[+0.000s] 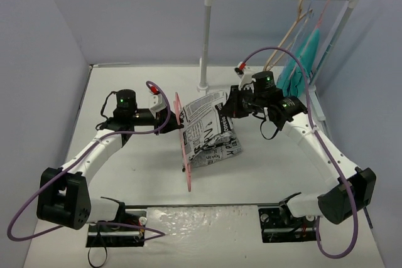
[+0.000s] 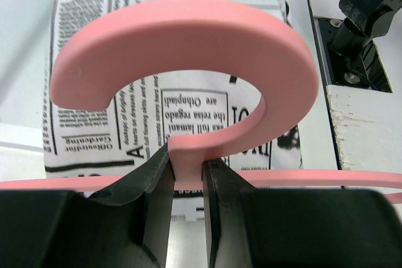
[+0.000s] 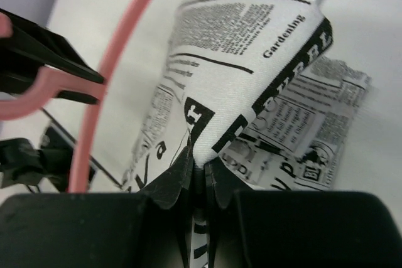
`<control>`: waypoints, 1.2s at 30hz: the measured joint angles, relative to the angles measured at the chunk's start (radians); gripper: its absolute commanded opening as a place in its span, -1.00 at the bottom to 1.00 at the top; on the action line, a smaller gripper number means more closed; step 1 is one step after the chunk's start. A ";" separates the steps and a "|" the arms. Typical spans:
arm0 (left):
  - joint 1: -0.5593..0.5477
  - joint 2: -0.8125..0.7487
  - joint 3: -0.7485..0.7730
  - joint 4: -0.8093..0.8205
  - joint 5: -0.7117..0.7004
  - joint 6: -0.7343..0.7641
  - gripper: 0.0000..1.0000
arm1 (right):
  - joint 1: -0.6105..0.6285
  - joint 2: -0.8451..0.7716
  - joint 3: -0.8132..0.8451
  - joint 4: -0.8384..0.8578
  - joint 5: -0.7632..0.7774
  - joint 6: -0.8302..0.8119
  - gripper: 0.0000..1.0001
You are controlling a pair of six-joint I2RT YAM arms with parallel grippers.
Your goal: Place the trousers on the hanger
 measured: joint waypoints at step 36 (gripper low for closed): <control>0.039 -0.049 -0.047 -0.019 -0.058 -0.030 -0.97 | 0.005 0.307 -0.393 0.332 0.378 -0.053 -1.00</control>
